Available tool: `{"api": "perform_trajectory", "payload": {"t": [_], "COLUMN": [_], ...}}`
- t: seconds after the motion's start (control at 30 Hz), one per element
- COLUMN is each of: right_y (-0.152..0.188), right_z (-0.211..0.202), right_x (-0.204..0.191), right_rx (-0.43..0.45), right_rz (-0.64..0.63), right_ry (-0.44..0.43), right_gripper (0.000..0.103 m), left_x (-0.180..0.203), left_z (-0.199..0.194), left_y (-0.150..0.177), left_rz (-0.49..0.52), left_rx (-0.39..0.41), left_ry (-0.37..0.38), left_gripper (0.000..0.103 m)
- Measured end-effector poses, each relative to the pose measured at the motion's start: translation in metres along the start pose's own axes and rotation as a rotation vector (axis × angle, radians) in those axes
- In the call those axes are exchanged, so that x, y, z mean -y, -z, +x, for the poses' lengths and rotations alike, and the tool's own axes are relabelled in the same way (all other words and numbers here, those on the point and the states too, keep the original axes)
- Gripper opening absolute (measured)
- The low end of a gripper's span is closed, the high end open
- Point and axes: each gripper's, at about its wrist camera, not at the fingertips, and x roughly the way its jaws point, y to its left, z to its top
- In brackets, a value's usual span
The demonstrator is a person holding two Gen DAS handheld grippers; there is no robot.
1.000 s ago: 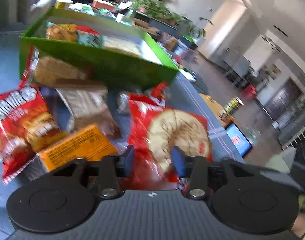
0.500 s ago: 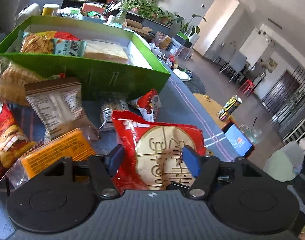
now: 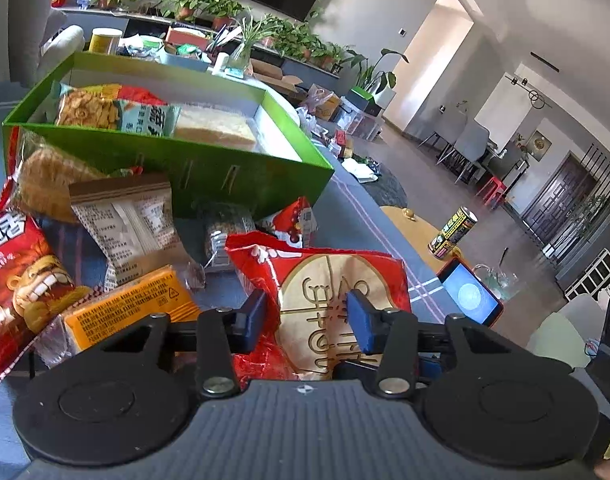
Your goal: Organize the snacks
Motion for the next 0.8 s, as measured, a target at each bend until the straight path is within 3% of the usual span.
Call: {"api": "perform_trajectory", "payload": {"t": [0.2,0.8], "right_y": [-0.004,-0.045], "right_z": [-0.003,-0.007], "right_x": [-0.007,-0.018], "right_rx": [0.022,0.111], "right_rz": [-0.023,-0.037], "right_ry": [-0.001,-0.054], "right_gripper": [0.103,0.103], "left_x": [-0.001,0.001], "left_z": [-0.009,-0.029], "left_y": [-0.005,-0.052], "left_rz": [-0.015,0.031], "left_rx": [0.030,0.158], "left_ry": [0.013,-0.005], "left_gripper": [0.033,0.029]}}
